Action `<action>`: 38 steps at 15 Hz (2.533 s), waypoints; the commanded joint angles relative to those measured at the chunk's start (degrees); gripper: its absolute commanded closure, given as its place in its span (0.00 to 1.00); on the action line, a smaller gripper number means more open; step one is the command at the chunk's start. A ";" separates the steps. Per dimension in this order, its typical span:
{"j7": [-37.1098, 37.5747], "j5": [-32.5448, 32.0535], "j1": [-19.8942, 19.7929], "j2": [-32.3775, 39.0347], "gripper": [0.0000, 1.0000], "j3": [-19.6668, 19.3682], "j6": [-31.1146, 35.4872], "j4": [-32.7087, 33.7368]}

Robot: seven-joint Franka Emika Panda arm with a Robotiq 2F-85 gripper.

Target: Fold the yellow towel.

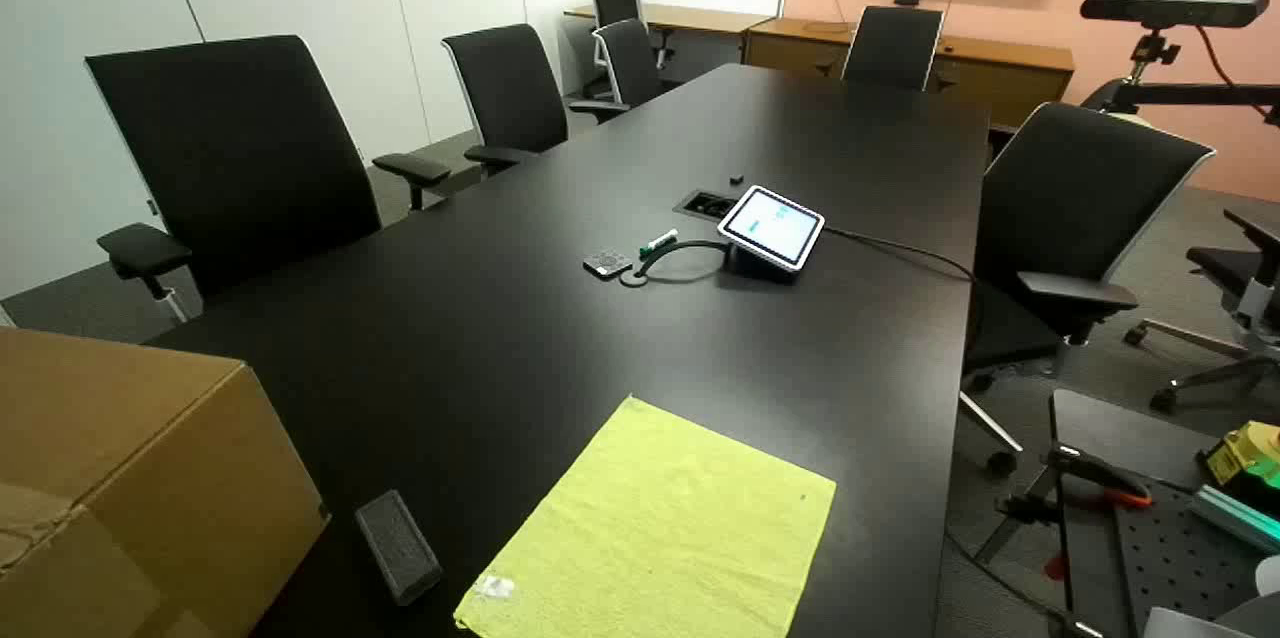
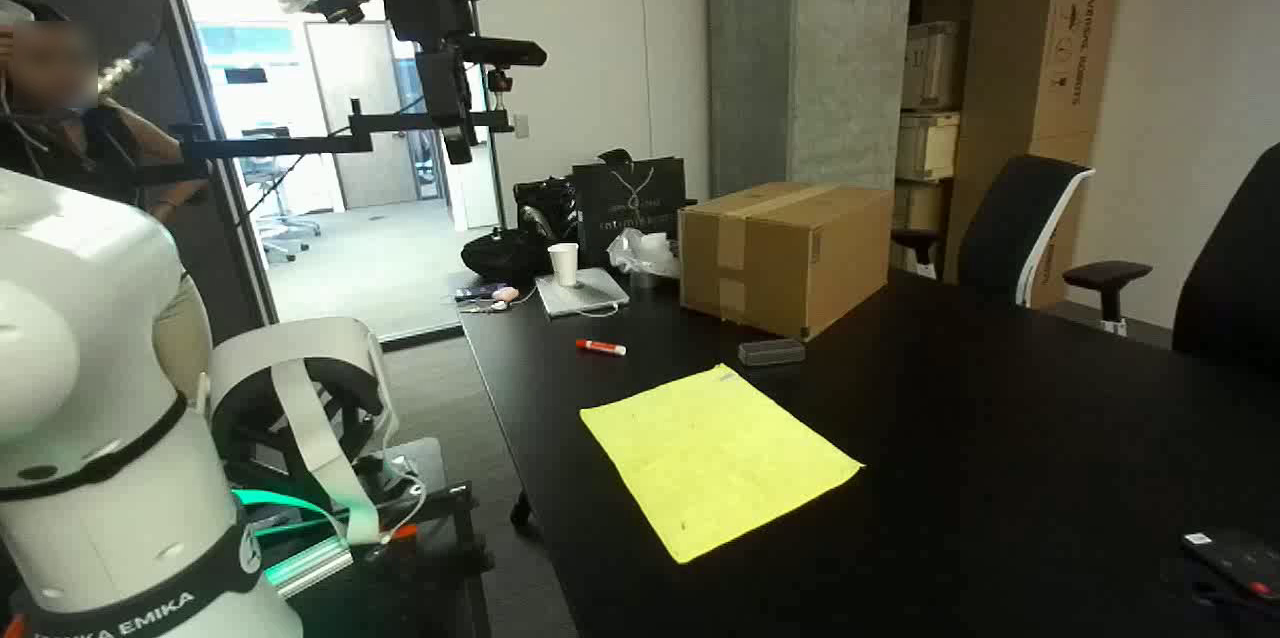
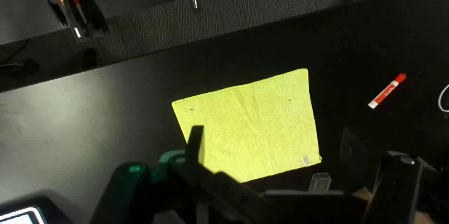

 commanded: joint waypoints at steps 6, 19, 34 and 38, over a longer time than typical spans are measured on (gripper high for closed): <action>-0.49 0.43 -0.77 -0.38 0.00 0.46 -0.27 0.59; -14.50 -0.84 1.92 18.60 0.00 -0.57 28.93 -11.87; -23.31 17.72 10.14 48.78 0.00 -5.78 57.75 -11.65; -23.44 22.43 8.63 55.14 0.00 -4.43 63.18 -10.65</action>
